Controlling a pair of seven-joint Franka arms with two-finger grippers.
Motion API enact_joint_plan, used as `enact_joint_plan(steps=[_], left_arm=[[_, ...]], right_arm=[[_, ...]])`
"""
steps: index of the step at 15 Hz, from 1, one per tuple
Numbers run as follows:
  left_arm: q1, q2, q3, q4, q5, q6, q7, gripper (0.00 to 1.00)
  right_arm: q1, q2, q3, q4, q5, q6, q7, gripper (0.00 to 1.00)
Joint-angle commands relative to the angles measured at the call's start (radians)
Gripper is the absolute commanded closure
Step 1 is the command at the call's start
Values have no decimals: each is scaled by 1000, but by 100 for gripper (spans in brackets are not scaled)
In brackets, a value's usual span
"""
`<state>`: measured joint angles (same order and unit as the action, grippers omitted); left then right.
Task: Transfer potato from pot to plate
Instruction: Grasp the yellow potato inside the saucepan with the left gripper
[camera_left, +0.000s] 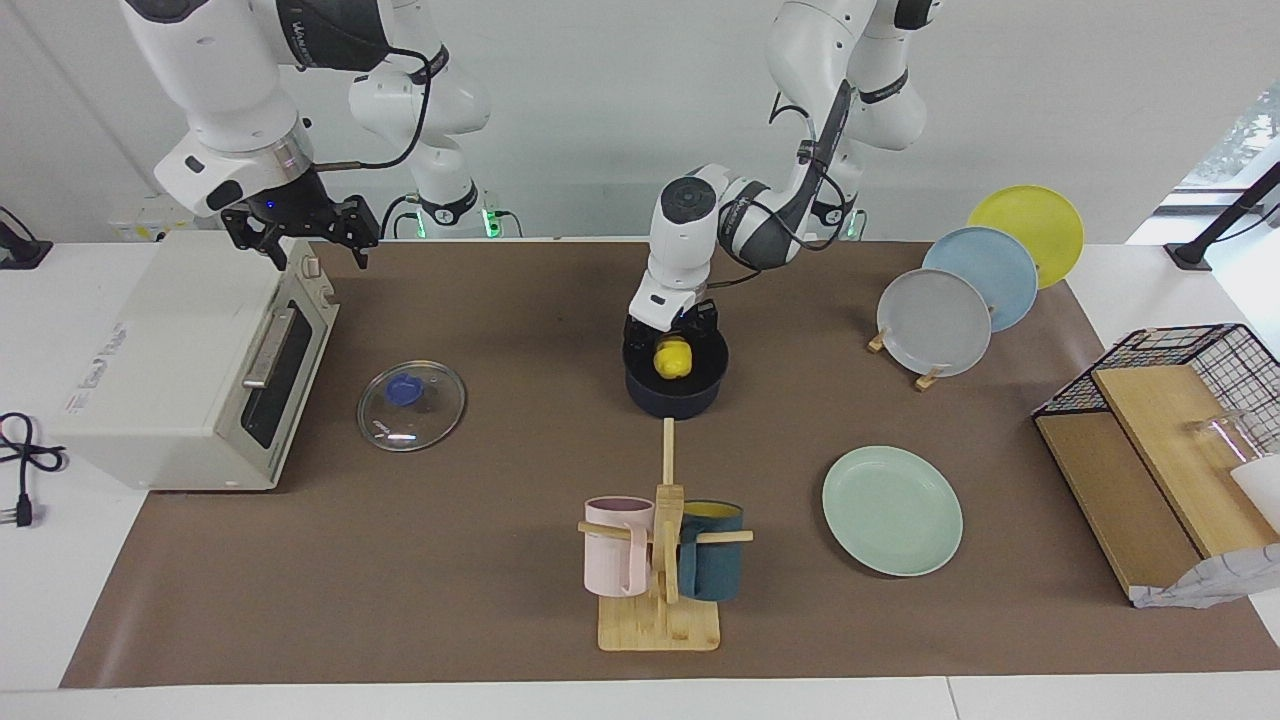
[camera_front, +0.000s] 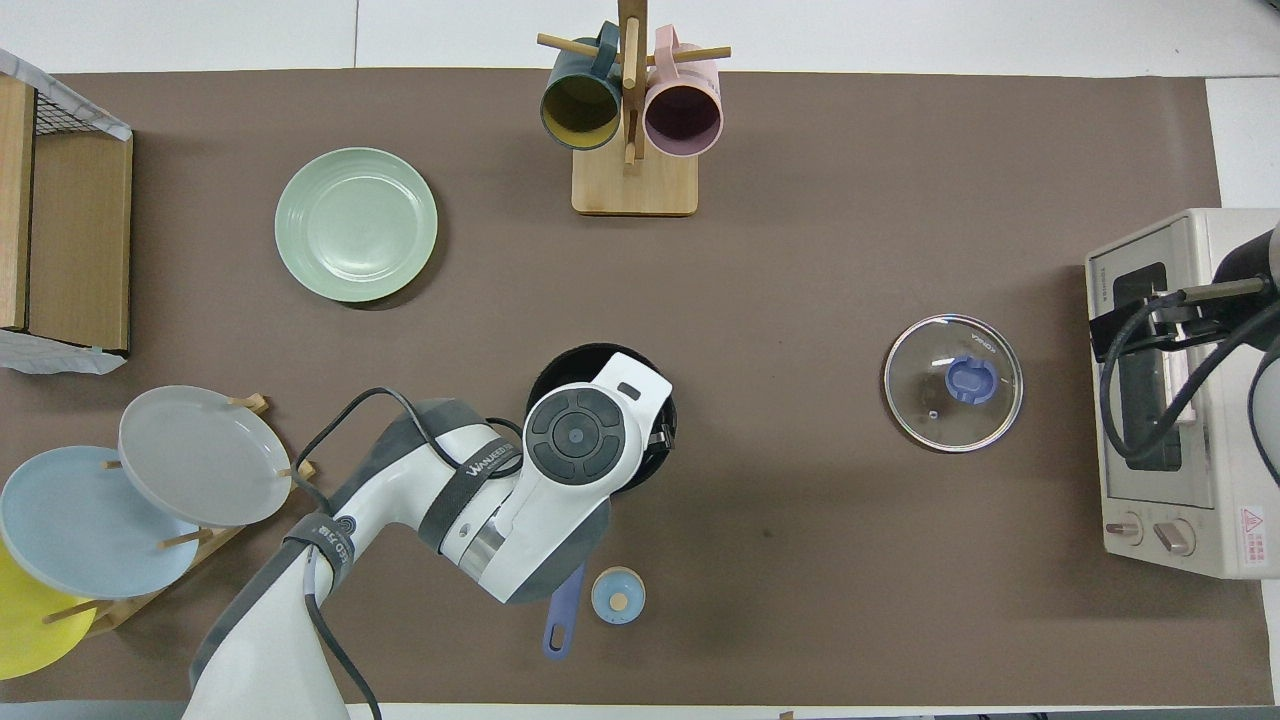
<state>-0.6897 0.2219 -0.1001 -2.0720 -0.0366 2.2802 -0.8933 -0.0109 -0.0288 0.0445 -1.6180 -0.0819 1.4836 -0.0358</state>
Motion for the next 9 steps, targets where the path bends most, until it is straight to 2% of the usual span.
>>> enact_joint_plan(steps=[1, 7, 9], left_arm=[[-24, 16, 19, -16, -14, 10, -3, 33], [-22, 17, 19, -5, -13, -4, 7, 99], [-21, 13, 19, 6, -13, -25, 11, 100]], right_arm=[[-4, 7, -2, 21, 10, -19, 5, 0], [-6, 10, -9, 24, 19, -11, 5, 0], [-9, 10, -11, 24, 19, -14, 5, 0]])
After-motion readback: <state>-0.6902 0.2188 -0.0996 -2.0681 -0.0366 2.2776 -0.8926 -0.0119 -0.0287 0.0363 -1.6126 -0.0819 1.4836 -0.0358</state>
